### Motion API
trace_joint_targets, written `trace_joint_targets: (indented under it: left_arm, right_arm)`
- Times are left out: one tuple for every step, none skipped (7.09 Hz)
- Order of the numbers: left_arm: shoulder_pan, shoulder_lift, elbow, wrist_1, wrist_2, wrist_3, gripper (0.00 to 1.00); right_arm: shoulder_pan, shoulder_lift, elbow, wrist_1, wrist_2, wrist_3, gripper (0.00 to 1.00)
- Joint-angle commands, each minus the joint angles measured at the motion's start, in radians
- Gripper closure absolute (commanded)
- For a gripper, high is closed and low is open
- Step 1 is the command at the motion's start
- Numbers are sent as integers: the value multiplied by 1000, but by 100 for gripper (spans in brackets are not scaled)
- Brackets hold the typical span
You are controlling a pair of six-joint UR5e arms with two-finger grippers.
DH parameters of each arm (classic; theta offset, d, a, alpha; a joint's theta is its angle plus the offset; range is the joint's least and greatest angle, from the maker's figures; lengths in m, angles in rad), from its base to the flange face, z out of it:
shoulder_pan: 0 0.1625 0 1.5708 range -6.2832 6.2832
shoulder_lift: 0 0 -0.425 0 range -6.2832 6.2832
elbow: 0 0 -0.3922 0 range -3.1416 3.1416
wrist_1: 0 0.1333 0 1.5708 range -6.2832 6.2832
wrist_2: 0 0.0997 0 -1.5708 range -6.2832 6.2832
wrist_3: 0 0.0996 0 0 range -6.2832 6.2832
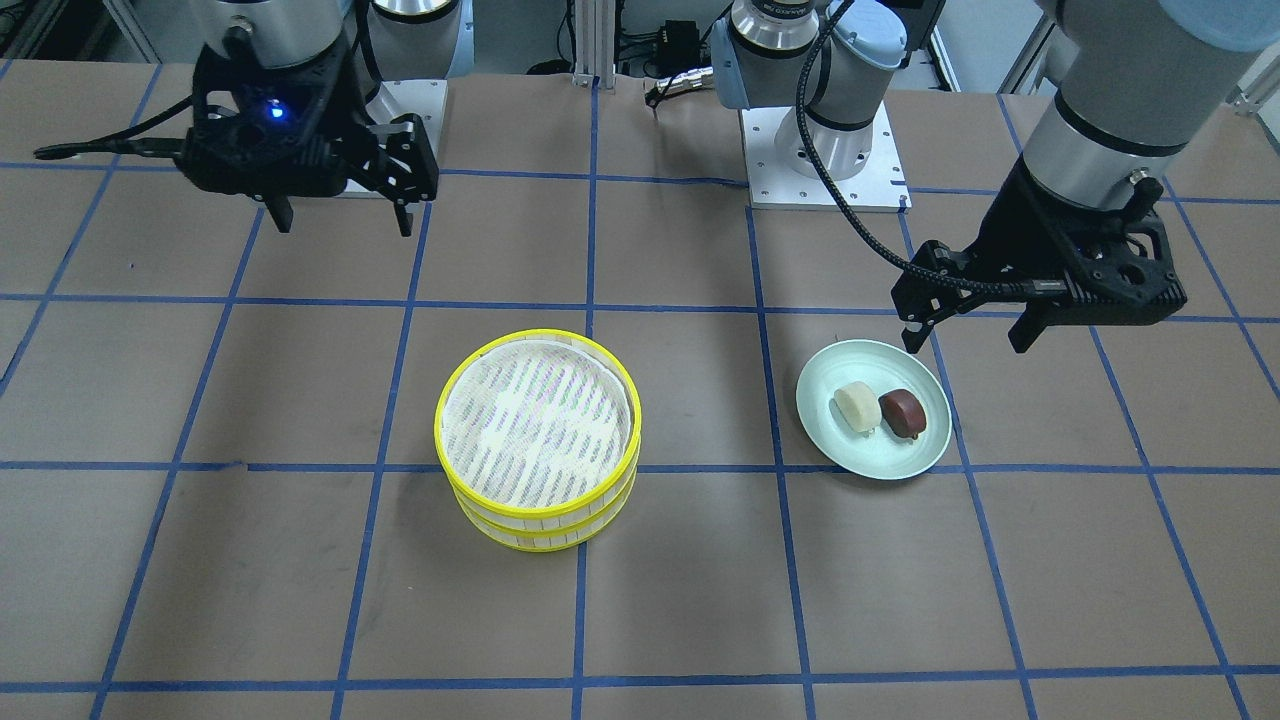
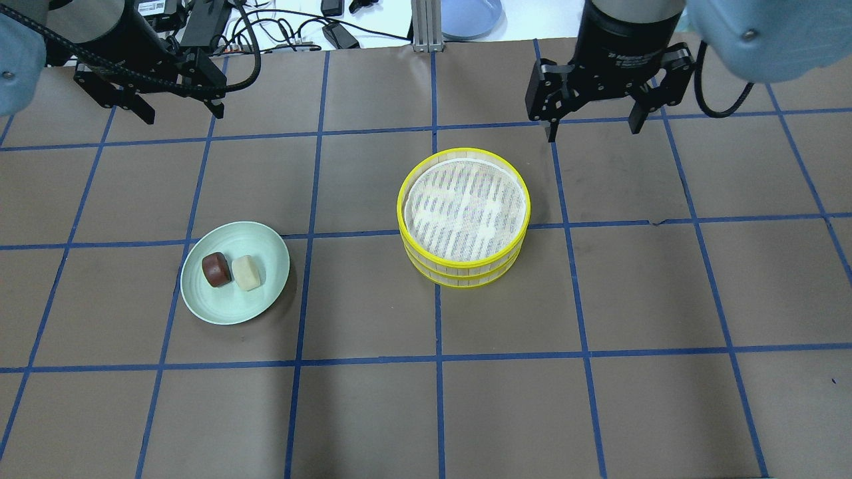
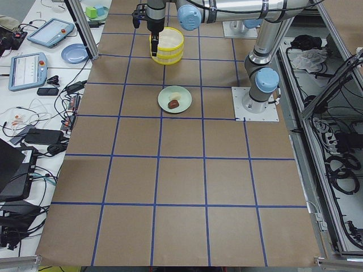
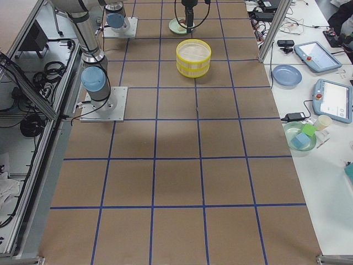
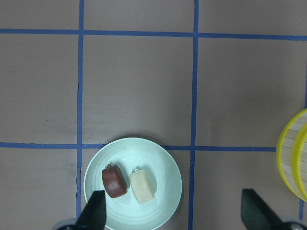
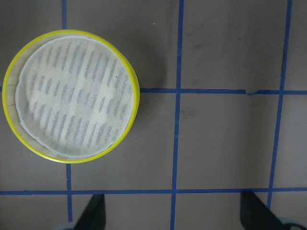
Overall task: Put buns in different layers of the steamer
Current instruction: 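Move left gripper down to the white bun while right gripper reaches the steamer's top tier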
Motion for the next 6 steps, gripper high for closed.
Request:
trace_joint_targets:
  left_arm:
    - [0, -2, -3, 0, 2, 0, 0]
    - [2, -3, -3, -2, 7, 0, 0]
    - [3, -3, -8, -2, 10, 0, 0]
    - [5, -3, -9, -3, 12, 0, 0]
    - [6, -11, -12, -3, 13, 0, 0]
    - [9, -17, -26, -3, 15, 0, 0]
  right_arm:
    - [-51, -3, 2, 3, 7, -31, 0]
    - [-51, -5, 2, 5, 7, -32, 0]
    - [-50, -5, 3, 5, 7, -32, 0]
    - [-46, -2, 19, 2, 7, -27, 0]
    - [-45, 33, 85, -83, 13, -22, 0]
    - [-24, 110, 205, -286, 42, -16, 0]
